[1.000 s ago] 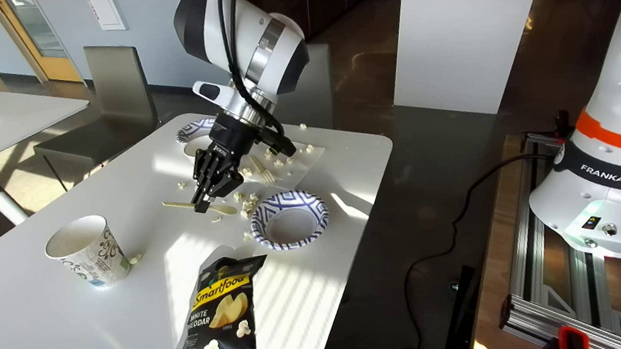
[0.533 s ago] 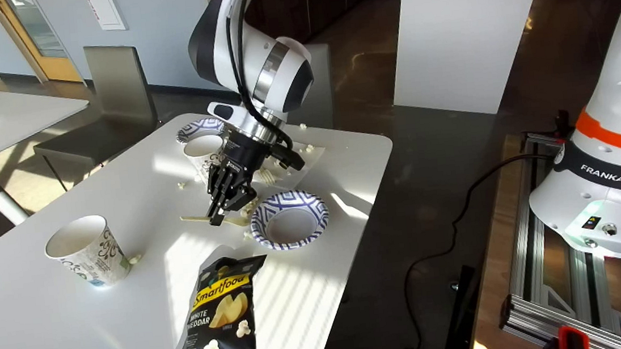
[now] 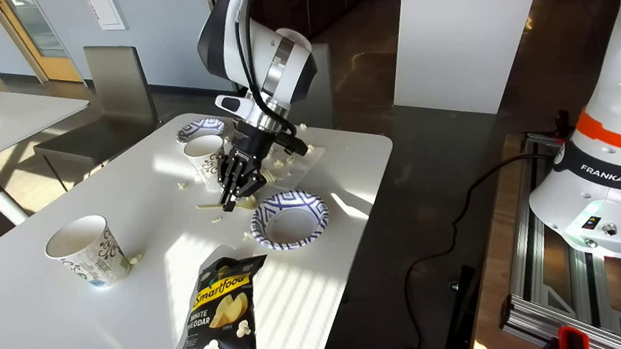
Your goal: Use the spoon to place one white item inside the cup
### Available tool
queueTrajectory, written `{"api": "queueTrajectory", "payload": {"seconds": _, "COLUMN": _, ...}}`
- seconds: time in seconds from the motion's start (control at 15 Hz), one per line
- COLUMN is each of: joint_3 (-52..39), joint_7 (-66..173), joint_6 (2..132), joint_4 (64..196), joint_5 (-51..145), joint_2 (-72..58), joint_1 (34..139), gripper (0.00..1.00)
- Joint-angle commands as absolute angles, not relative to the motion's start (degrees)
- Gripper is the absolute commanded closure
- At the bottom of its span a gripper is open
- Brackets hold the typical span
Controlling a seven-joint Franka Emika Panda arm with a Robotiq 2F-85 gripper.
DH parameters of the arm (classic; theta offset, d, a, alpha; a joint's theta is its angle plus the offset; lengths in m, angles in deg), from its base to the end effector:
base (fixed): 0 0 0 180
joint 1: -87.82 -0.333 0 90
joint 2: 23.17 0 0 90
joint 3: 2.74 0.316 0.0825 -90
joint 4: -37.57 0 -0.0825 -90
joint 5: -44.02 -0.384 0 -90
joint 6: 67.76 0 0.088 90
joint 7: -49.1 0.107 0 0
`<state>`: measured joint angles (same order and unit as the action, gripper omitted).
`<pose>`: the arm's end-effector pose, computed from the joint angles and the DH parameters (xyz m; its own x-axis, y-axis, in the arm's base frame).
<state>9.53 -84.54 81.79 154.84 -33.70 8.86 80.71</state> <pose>0.5536 0.1736 0.1585 0.0999 0.7269 0.6795 0.9814 -0.1843 0.0529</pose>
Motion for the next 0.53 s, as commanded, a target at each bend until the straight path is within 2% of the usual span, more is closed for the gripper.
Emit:
{"api": "queueTrajectory", "payload": {"seconds": 0.0, "joint_3": 7.5, "joint_7": -86.0, "joint_6": 81.7, "joint_4": 155.3, "joint_5": -31.0, "joint_2": 9.1, "joint_1": 79.9, "gripper": 0.97}}
{"api": "queueTrajectory", "payload": {"seconds": 0.47, "joint_3": 8.7, "joint_7": -95.0, "joint_6": 81.2, "joint_4": 153.4, "joint_5": -35.2, "joint_2": 9.3, "joint_1": 81.6, "gripper": 0.97}}
